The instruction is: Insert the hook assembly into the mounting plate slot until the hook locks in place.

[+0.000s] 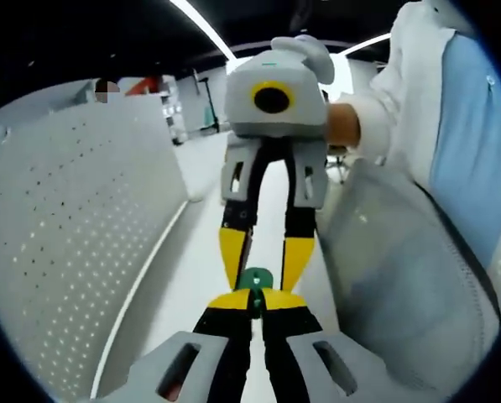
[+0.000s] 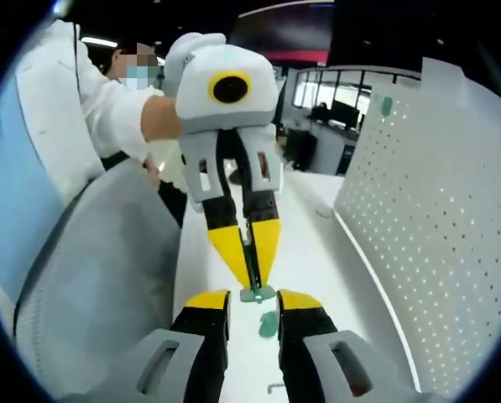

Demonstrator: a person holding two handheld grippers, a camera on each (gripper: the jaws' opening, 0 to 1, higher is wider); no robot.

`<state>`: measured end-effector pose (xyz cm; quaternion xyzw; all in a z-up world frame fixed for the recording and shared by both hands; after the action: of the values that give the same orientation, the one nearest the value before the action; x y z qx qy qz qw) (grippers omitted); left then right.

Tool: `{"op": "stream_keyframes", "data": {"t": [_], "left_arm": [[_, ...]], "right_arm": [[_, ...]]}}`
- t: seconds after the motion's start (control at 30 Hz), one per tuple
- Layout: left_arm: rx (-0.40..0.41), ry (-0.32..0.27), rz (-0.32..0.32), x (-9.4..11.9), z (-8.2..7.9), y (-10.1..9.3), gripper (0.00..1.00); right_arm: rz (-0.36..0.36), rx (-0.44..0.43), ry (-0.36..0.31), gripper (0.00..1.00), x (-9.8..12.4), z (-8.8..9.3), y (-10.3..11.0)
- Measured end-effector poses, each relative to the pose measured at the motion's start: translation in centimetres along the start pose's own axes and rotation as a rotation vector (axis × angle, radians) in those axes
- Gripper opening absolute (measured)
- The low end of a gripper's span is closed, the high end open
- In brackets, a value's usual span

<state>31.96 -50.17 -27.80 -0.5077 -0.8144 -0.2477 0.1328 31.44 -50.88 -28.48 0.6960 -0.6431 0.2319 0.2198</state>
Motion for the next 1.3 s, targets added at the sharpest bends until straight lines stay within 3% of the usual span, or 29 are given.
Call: {"op": "stream_keyframes", "data": {"t": [0.1, 0.6, 0.97, 1.3], "left_arm": [[0.032, -0.004, -0.022, 0.2, 0.0, 0.6, 0.03], [0.167, 0.006, -0.189, 0.3, 0.1, 3.9, 0.03], [0.319, -0.054, -0.374, 1.4, -0.3, 7.5, 0.03], [0.386, -0.102, -0.451, 2.1, -0.7, 9.0, 0.03]], "right_arm": [[0.019, -0.009, -0.018, 0.29, 0.3, -0.1, -0.3], [0.091, -0.03, -0.054, 0.48, 1.3, 0.1, -1.4], [0.162, -0.075, -0.161, 0.6, 3.2, -0.6, -2.4], [0.245, -0.102, -0.232, 0.64, 5.4, -1.1, -3.0]]}}
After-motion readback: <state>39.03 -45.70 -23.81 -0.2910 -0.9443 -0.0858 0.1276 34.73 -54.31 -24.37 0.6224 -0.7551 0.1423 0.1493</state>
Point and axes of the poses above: the point that each gripper's makers call its tool centre point, and the gripper's own axes: x roughly backward along the fingers, y roughly to its left, z roughly out of its underside, the point moved 1 cm from there along x, roughly backward along the fingers, and after that the axes turned 15 degrees about -z, right-handed, at the moved point
